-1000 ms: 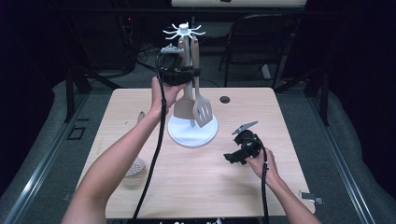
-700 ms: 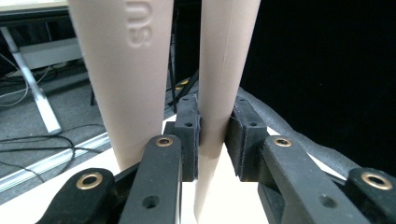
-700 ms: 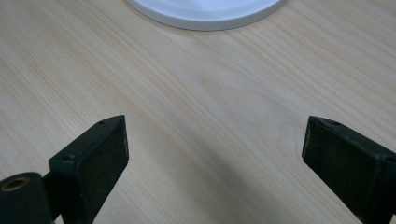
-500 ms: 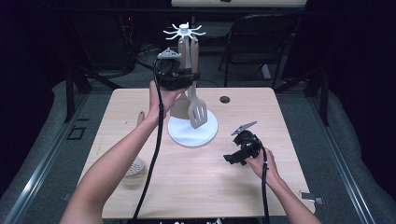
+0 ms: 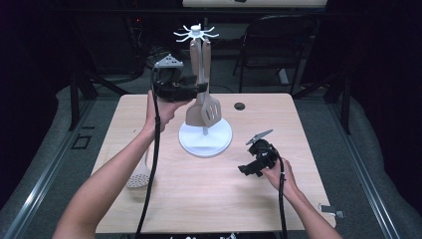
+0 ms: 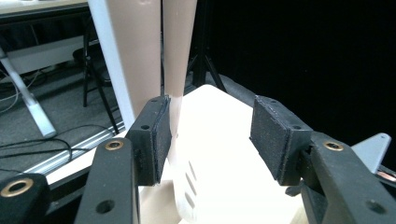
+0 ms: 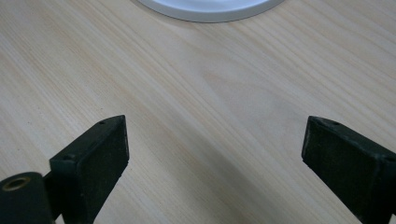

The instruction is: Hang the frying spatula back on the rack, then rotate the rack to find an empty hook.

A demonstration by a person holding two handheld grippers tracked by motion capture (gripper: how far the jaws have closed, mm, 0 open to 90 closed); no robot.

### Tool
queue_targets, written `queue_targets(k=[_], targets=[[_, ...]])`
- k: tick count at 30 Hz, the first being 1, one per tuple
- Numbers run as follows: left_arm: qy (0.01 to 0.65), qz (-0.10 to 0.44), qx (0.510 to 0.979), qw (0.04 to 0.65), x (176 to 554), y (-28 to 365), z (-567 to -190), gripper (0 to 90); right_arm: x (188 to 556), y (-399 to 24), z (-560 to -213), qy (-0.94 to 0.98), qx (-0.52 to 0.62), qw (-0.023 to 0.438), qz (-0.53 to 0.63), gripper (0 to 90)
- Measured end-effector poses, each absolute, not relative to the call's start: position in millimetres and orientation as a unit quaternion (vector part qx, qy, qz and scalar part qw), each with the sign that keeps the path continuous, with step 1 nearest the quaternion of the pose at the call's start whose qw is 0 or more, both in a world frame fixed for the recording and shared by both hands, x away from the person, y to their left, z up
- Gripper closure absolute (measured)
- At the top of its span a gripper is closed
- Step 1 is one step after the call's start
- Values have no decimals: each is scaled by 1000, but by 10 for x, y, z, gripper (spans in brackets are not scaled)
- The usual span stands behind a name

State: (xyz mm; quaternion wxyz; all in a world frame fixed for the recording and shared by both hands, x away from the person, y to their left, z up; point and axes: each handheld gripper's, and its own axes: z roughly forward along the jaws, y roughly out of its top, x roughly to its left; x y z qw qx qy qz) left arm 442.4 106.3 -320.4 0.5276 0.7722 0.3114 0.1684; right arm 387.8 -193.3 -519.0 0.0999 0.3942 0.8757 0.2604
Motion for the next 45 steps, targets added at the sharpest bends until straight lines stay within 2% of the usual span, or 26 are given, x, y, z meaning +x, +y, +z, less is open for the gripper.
queue_targets(k=[5, 8, 12, 16, 30, 45], targets=[[318, 182, 761, 536, 4383, 1219, -3151, 532, 3881, -1942, -5197, 875, 396, 102, 259, 71], [324, 191, 755, 537, 4389, 1299, -3123, 617, 3885, -1947, -5196, 876, 396, 104, 255, 72], [329, 207, 748, 537, 4420, 1396, -3070, 786, 3885, -1946, -5196, 876, 397, 106, 252, 72], [333, 223, 740, 540, 4448, 1457, -3008, 887, 3887, -1951, -5199, 877, 396, 105, 252, 72], [326, 259, 723, 551, 4526, 1444, -2714, 899, 3889, -1949, -5211, 877, 398, 103, 250, 74], [325, 260, 716, 560, 4585, 1367, -2576, 899, 3882, -1949, -5207, 879, 393, 106, 249, 78]])
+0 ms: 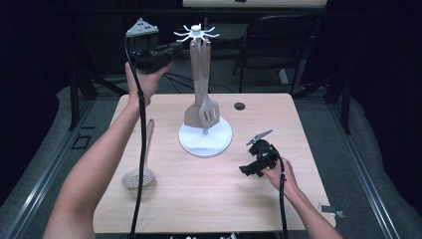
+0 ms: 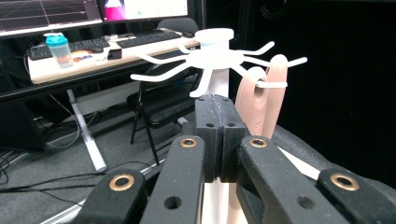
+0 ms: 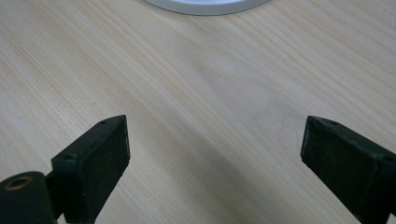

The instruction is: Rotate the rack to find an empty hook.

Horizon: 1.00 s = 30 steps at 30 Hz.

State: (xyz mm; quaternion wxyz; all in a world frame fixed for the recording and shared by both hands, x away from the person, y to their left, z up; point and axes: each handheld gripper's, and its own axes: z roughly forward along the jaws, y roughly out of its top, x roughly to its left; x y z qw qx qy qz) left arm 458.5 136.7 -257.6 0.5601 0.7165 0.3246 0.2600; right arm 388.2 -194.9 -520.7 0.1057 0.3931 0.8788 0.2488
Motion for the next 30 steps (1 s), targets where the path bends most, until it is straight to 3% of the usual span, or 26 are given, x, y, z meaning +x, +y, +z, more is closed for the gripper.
queue_targets(k=[5, 30], targets=[[310, 275, 724, 551, 4524, 1285, -2539, 899, 3883, -1940, -5208, 880, 391, 103, 250, 79], [351, 288, 705, 546, 4709, 1363, -2500, 899, 3873, -1929, -5199, 883, 388, 107, 242, 82]])
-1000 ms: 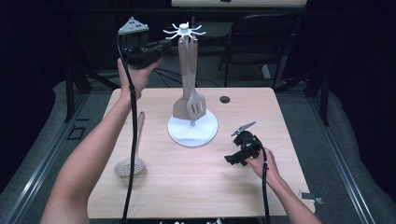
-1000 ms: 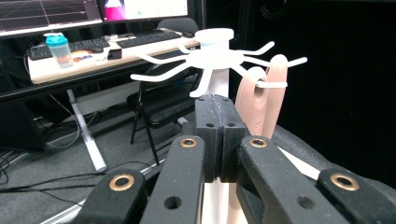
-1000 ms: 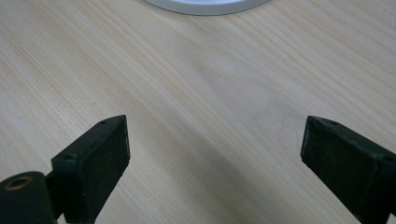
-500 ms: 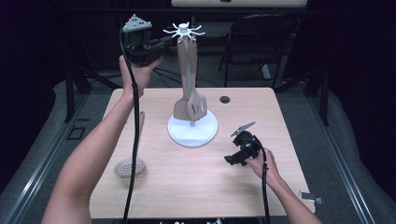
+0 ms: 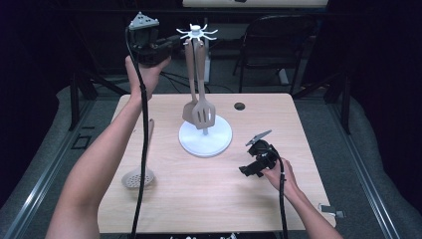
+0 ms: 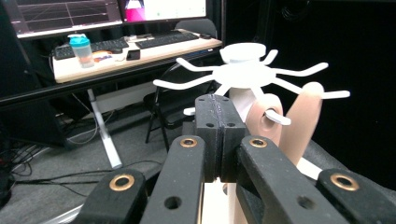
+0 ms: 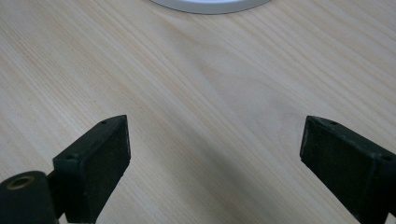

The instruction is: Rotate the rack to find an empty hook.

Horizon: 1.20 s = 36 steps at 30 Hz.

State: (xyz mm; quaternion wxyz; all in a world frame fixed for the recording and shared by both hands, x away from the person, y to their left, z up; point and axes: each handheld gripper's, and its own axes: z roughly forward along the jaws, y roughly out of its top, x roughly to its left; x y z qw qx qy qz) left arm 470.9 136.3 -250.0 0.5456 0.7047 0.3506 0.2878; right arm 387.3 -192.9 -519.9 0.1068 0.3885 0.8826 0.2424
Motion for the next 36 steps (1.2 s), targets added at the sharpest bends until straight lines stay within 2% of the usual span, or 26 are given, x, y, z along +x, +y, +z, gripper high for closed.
queue_targets(k=[20, 36], targets=[[356, 289, 702, 544, 4844, 1391, -2512, 899, 3870, -1925, -5206, 885, 386, 105, 238, 93], [312, 289, 724, 543, 4495, 1404, -2565, 899, 3865, -1901, -5201, 885, 387, 102, 239, 88]])
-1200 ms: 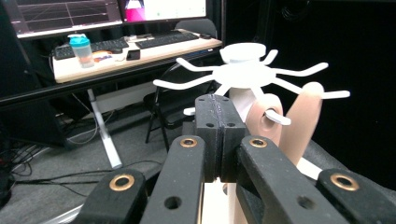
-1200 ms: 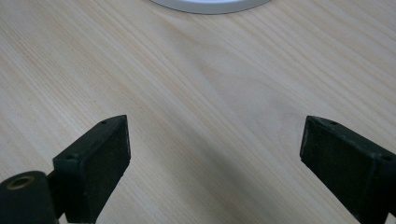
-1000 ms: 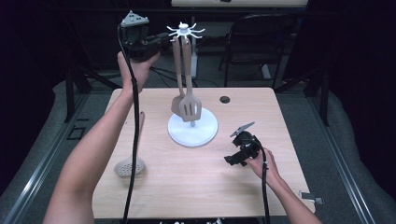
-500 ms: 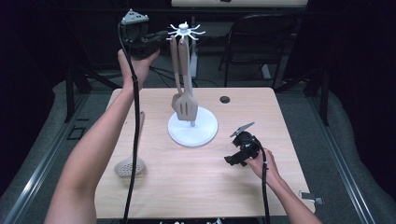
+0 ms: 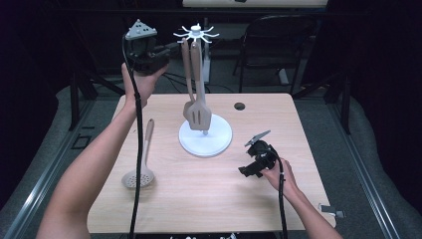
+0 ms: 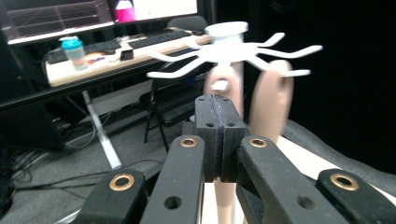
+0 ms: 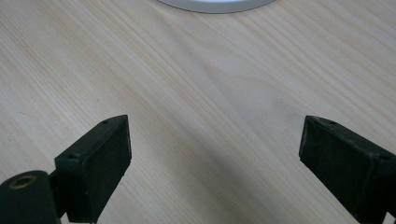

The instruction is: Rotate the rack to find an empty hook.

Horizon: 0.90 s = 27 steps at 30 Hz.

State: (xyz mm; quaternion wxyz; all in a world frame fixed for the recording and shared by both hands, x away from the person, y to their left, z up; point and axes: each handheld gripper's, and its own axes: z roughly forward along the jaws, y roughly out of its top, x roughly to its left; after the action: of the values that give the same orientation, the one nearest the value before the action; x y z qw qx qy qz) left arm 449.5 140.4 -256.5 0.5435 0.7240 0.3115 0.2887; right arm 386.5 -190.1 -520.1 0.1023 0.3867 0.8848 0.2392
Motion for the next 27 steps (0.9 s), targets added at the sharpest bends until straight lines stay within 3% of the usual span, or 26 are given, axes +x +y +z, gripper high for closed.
queue_targets(k=[27], targets=[[335, 310, 709, 538, 4759, 1391, -2484, 899, 3871, -1906, -5215, 887, 383, 102, 235, 89]])
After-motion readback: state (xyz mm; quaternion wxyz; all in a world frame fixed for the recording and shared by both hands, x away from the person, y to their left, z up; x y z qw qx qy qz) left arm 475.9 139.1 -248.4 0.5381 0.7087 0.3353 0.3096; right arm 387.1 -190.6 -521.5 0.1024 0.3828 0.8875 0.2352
